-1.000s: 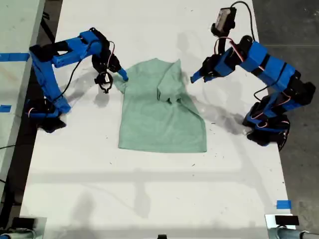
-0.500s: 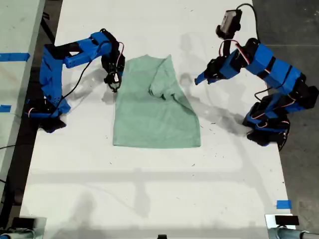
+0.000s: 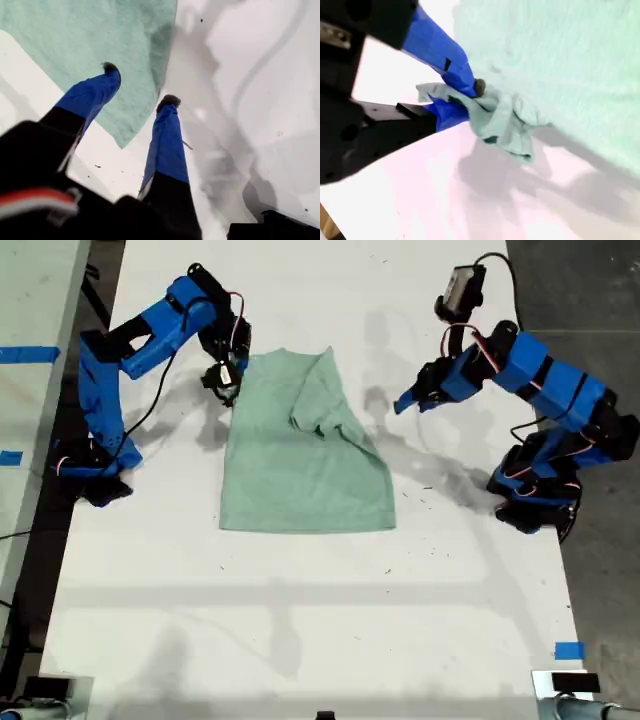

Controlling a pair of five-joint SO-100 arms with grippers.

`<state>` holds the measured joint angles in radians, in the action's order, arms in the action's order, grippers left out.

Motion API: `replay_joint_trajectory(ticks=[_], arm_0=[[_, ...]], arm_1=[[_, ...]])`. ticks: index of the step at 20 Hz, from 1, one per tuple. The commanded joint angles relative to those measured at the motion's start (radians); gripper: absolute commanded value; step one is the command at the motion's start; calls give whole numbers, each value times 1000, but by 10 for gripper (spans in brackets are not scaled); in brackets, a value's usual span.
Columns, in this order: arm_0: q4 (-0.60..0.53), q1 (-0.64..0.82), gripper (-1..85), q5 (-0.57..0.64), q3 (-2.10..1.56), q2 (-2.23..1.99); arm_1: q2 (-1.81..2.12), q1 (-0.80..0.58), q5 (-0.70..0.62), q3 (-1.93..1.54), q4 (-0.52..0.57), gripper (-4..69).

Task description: Fold tshirt

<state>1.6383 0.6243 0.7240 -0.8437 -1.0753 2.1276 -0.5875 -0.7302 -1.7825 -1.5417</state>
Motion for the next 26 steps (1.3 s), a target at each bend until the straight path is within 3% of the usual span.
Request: replay_joint_trajectory(ticks=[1, 8, 10, 11, 13, 22, 24, 26], arm_0=[[-31, -89, 0, -9, 137, -41], [-331, -219, 7, -5, 155, 210], [-414, -239, 206, 20, 156, 273], [-433, -249, 247, 26, 156, 279], [-399, -262, 277, 54, 156, 222], [67, -278, 278, -21, -80, -333], [78, -342, 277, -87, -230, -402], [-20, -410, 280, -160, -468, -515]], arm_1=[[55, -12, 11, -3, 34, 164], [63, -8, 29, -46, 54, 164], [66, -5, 34, -57, 57, 164], [69, -5, 37, -63, 58, 164], [77, -3, 38, -80, 60, 164], [114, 44, 49, -117, 58, 177], [114, 77, 60, -117, 54, 180], [114, 109, 71, -126, 48, 190]])
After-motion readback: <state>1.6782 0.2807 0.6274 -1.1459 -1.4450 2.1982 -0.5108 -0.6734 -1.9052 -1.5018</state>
